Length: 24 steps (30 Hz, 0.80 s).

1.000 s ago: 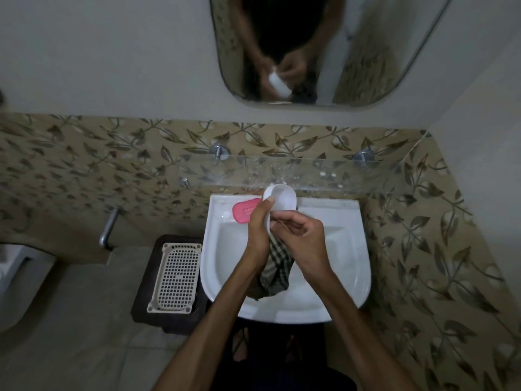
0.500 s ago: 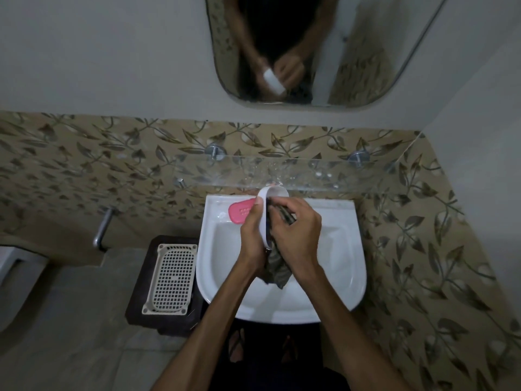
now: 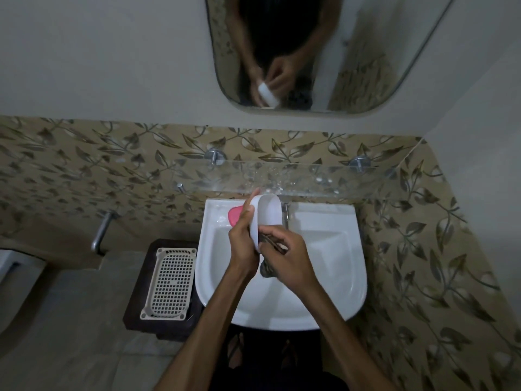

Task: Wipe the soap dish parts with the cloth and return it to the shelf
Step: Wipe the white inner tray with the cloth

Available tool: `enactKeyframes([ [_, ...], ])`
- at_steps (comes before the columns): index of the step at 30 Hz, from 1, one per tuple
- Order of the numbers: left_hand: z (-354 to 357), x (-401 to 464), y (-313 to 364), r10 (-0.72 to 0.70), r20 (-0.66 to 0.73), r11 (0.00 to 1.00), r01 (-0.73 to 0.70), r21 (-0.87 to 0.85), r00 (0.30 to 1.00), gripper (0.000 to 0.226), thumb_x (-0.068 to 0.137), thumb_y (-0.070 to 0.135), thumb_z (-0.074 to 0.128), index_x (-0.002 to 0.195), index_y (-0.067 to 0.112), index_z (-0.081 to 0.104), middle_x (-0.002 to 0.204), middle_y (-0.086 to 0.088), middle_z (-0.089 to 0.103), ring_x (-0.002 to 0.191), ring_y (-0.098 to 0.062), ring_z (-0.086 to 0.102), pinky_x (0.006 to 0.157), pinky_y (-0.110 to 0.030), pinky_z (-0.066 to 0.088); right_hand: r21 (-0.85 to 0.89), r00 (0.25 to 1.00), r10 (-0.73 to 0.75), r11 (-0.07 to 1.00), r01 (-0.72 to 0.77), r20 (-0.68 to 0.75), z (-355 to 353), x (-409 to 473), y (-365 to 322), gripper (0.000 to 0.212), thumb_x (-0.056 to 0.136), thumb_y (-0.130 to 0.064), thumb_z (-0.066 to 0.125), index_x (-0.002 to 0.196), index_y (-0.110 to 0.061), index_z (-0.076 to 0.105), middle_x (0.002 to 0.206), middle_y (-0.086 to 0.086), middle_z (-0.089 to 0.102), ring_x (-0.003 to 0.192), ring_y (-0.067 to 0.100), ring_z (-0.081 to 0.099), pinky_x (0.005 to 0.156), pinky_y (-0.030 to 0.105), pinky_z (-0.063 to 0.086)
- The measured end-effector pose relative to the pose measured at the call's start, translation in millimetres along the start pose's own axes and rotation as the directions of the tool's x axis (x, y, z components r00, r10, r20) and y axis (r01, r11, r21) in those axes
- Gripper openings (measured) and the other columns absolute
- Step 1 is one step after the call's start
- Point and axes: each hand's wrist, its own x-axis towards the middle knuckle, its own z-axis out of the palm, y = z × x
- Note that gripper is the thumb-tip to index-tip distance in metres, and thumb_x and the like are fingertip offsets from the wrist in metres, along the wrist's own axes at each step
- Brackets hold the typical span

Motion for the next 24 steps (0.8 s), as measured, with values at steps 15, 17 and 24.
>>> enactKeyframes([
  [15,-9.8,-5.4,24.8,-0.519,0.135,0.842,0.477,0.250,0.844,0.054,0.077,0.036,0.073,0.121,0.004,0.070,0.106,-0.019,0.057,0.080,-0.029,0.063,0.087,-0.049,0.052,-0.619,0.862,-0.462,0.621,0.481,0.207,-37.8,-5.0,22.4,0.032,0.069,0.010,0.072,0.089,-0.013,0.082,0.097,-0.001,0.078,0.087,0.025,0.069,0.067,0.032,0.057],
  [17,-10.1,-10.1,19.0,-0.555,0.136,0.818,0.508,0.269,0.821,0.022,0.084,0.033,0.071,0.096,0.015,0.077,0.093,-0.015,0.064,0.077,-0.026,0.069,0.094,-0.058,0.056,-0.657,0.880,-0.440,0.611,0.441,0.180,-39.3,-4.2,24.3,0.034,0.067,0.010,0.071,0.089,-0.014,0.082,0.096,-0.002,0.078,0.086,0.025,0.069,0.061,0.033,0.056],
  [24,-1.7,-12.0,1.5,-0.526,0.028,0.846,0.519,0.125,0.850,0.011,0.080,0.025,0.065,0.081,0.016,0.073,0.082,-0.008,0.060,0.071,-0.021,0.061,0.072,-0.034,0.048,-0.587,0.969,-0.184,0.771,0.246,0.166,-38.3,-3.8,29.9,0.043,0.058,0.008,0.068,0.089,-0.018,0.084,0.090,-0.003,0.080,0.080,0.024,0.068,0.071,0.023,0.052],
])
